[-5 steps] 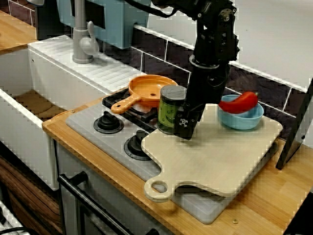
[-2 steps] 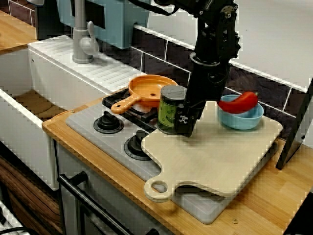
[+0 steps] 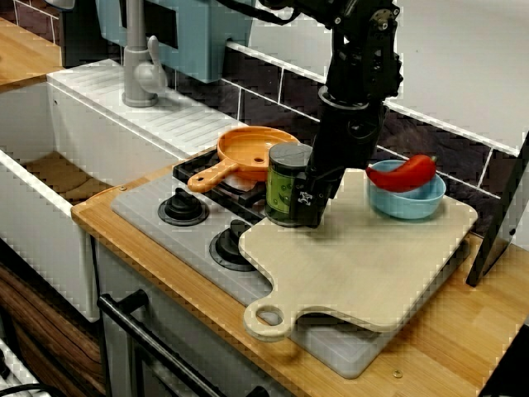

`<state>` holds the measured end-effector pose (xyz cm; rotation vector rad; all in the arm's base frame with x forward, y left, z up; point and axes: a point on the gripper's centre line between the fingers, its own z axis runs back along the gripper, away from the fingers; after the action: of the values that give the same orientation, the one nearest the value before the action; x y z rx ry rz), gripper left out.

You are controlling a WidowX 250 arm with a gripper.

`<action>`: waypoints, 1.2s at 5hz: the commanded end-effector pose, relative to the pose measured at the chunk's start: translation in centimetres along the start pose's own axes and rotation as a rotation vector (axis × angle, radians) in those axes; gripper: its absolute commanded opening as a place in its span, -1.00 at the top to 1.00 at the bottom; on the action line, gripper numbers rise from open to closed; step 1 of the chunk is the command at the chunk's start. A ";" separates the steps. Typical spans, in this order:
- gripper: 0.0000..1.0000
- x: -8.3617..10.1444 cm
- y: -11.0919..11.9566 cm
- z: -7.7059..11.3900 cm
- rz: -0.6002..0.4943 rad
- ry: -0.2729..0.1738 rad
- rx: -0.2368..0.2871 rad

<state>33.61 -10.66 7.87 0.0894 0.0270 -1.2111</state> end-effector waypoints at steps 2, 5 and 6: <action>-1.00 -1.1 1.5 1.7 0.007 -0.012 0.036; -1.00 -1.6 2.1 1.5 -0.001 0.000 0.035; -1.00 -1.6 2.0 1.4 0.004 0.000 0.031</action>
<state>34.30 -9.02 7.60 0.0979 0.0588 -1.2099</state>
